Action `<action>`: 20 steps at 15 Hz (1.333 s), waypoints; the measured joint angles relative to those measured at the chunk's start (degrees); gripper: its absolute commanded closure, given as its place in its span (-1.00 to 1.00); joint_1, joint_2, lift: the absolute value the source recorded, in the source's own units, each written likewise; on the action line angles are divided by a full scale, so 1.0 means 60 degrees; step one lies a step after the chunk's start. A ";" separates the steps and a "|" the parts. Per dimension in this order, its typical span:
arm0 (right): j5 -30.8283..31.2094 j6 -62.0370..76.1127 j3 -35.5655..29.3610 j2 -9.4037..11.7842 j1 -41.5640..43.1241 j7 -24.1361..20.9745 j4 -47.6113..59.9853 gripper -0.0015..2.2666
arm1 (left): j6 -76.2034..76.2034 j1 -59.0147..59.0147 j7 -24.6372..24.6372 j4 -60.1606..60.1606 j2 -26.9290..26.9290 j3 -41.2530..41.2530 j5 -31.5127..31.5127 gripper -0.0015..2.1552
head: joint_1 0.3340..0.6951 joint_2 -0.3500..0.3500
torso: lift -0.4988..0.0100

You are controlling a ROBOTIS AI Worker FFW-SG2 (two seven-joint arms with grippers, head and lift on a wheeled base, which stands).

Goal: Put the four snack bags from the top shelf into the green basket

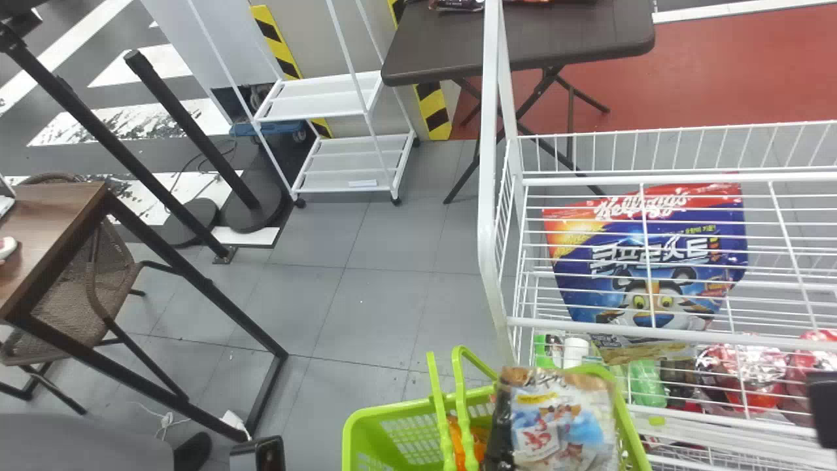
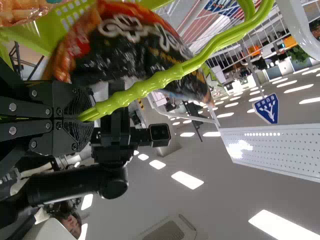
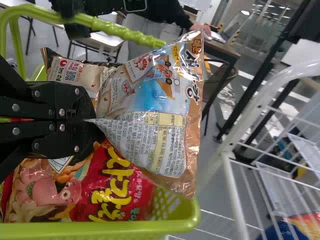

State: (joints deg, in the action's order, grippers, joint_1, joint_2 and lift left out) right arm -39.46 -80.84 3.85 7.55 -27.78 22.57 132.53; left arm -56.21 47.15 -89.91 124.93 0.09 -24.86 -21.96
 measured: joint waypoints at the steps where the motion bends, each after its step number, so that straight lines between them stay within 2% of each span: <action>1: 0.0053 -0.0048 0.0299 0.0012 0.0231 -0.0001 -0.0443 0.98 | -0.0001 -0.0005 0.0000 0.0012 0.0000 0.0017 0.0010 1.00 | 1.00 1.00 | 0.94; 6: 0.0038 0.0410 0.2021 0.0003 0.1521 0.0054 -0.2697 0.98 | -0.0027 -0.0007 0.0001 0.0074 0.0000 0.0288 0.0050 1.00 | 1.00 1.00 | 0.94; 10: -0.0106 0.0924 0.3365 -0.0057 0.2516 -0.0319 -0.3876 0.94 | -0.0041 0.0008 0.0000 0.0117 0.0000 0.0580 0.0150 1.00 | 1.00 1.00 | 0.94; 11: -0.0124 0.0958 0.3586 -0.0071 0.2700 -0.0424 -0.4053 0.58 | -0.0055 0.0010 0.0000 0.0121 0.0000 0.0607 0.0157 1.00 | 1.00 1.00 | 0.94; 13: -0.0108 0.1060 0.3917 -0.0094 0.3043 -0.0538 -0.4386 -1.00 | -0.0083 0.0009 0.0000 0.0126 0.0000 0.0615 0.0159 1.00 | 1.00 1.00 | 0.94; 16: -0.0080 0.0278 0.3574 0.0058 0.3105 -0.0612 -0.4048 -0.96 | -0.0088 0.0007 0.0000 0.0124 0.0000 0.0509 0.0136 1.00 | 1.00 1.00 | 0.94; 20: -0.0444 -0.1398 0.1684 0.0195 0.2770 -0.0204 -0.2774 -0.96 | -0.0088 -0.0005 0.0000 0.0086 0.0000 0.0398 0.0069 1.00 | 1.00 1.00 | 0.94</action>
State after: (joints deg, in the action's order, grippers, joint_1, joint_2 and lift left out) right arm -42.13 -89.23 13.95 8.72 -11.15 21.35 115.89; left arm -56.74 47.12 -89.91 125.45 0.09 -22.47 -21.54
